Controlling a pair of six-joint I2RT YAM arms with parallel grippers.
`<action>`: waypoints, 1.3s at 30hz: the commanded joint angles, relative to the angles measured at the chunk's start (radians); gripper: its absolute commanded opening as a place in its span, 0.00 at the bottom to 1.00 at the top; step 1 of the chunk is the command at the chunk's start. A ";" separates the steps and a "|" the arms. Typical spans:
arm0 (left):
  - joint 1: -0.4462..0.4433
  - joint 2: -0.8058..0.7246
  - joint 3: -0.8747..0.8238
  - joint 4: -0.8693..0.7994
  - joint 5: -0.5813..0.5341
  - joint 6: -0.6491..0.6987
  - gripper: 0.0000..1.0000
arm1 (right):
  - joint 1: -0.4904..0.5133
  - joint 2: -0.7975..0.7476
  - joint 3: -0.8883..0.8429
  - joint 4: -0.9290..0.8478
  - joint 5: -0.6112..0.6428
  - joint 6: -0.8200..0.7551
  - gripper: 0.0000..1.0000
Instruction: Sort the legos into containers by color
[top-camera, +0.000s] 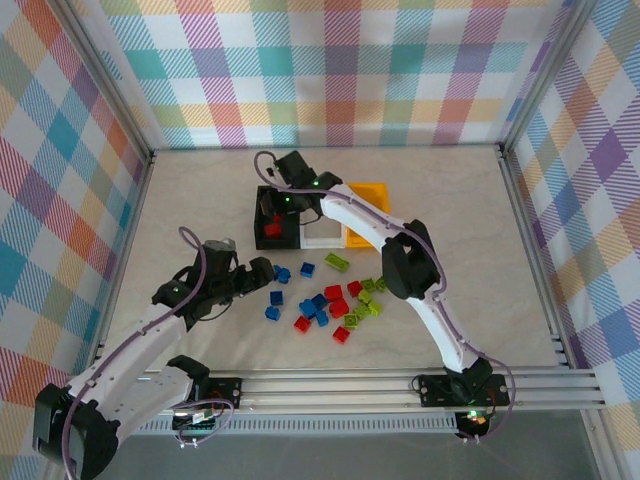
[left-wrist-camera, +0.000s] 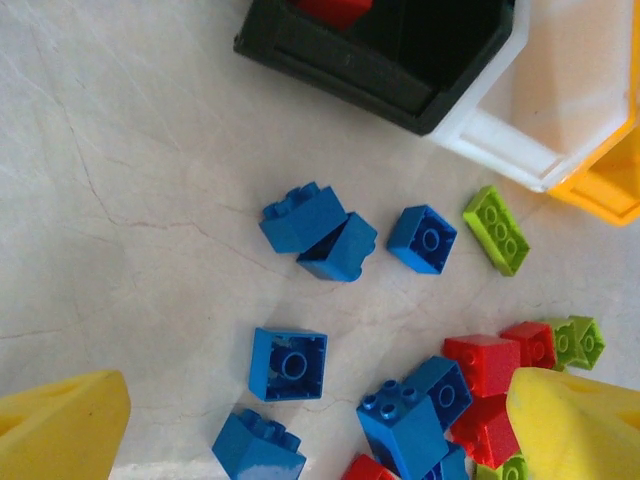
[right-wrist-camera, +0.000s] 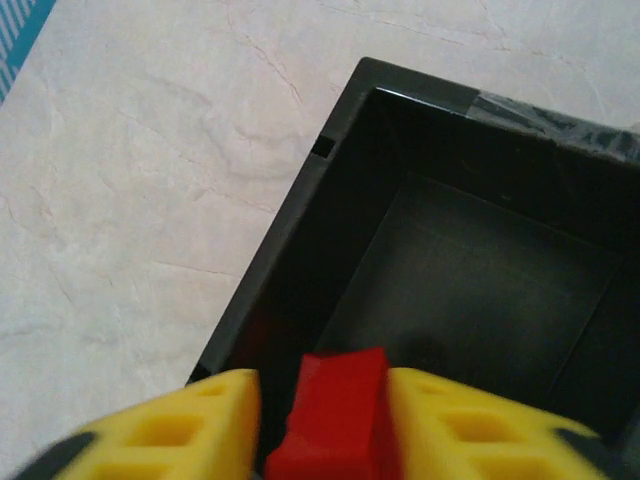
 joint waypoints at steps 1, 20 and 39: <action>0.011 0.020 -0.011 0.007 0.042 0.026 0.96 | -0.010 -0.022 0.082 -0.020 -0.045 0.008 0.52; -0.281 0.240 0.079 0.004 -0.001 0.079 0.88 | -0.057 -0.763 -0.945 0.213 0.030 0.084 0.63; -0.346 0.385 -0.002 -0.024 -0.155 0.042 0.66 | -0.067 -1.107 -1.353 0.237 0.064 0.147 0.64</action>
